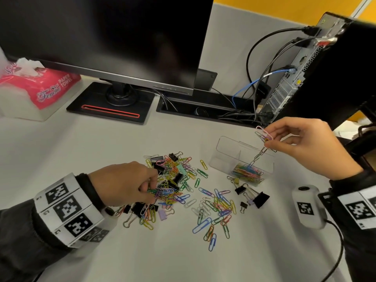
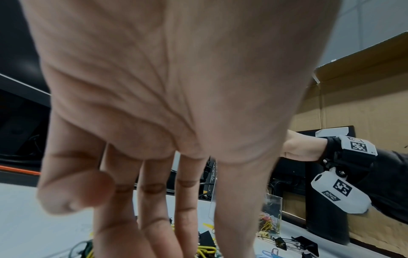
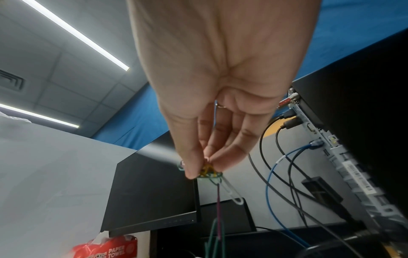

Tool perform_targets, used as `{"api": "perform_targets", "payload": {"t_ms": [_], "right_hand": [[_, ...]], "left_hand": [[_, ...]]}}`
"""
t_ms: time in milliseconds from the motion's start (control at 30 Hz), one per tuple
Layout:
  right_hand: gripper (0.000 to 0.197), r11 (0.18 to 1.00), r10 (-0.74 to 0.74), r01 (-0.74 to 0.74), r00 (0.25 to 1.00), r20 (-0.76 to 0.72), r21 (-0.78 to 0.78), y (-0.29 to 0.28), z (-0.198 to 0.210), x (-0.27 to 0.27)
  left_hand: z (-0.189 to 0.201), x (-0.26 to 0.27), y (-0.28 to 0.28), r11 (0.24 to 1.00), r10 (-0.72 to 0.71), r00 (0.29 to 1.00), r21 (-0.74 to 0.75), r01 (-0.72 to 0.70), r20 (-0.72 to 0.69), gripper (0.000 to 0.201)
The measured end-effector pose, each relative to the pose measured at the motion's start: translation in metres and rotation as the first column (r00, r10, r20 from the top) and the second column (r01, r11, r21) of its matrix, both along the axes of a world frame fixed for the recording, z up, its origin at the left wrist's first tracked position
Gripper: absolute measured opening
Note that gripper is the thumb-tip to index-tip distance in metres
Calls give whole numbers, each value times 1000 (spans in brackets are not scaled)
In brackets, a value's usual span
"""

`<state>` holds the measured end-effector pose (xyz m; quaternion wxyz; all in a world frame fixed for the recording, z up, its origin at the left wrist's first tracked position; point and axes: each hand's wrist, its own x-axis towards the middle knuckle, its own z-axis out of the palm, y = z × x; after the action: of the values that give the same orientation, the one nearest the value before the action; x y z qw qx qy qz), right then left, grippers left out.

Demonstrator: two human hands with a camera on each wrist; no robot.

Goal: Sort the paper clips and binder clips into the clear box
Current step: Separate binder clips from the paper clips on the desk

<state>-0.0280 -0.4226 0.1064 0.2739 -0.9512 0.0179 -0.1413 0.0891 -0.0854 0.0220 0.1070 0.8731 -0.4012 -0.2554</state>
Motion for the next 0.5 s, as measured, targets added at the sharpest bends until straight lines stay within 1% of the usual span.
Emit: {"api": "perform_targets", "payload": {"t_ms": [100,167,200,233,267,333,367,400,467,500], "right_hand": [[23,999,-2,6,998,66,-50,-5,-5,1],[23,992,12,-1,996,86,-130,-5,-12,2],[22,983,25,-12,997,71,-184,-5,-17,3],[21,970,37,-30,999,24,-239,-5,-24,4],[21,957,40,-54,998,-56,-285,-4,-31,5],[23,940,0,-73,977,-215,-332,-1,-42,7],[22,935,-26,-61,971,-239,-348,2,-45,8],[21,931,-40,-46,973,-227,-361,8,-46,8],[20,932,-18,-51,982,-187,-358,28,-44,8],[24,938,13,-81,980,-200,-338,40,-43,8]], "left_hand": [[0,0,0,1000,5,1000,-9,-5,3,21],[-1,0,0,1000,3,1000,-10,-3,2,20],[-1,0,0,1000,0,1000,-8,0,-1,20],[-1,0,0,1000,-2,1000,-8,2,-4,20],[-1,-1,0,1000,-5,1000,-9,5,-8,20],[-1,-1,-1,1000,-9,1000,-9,9,-21,20],[-1,-1,-1,1000,-9,1000,-8,9,-23,20],[-1,-1,-1,1000,-9,1000,-9,9,-22,20],[-1,-1,-2,1000,-6,1000,-11,6,-17,21],[-1,-1,-2,1000,-7,1000,-11,7,-15,21]]}}
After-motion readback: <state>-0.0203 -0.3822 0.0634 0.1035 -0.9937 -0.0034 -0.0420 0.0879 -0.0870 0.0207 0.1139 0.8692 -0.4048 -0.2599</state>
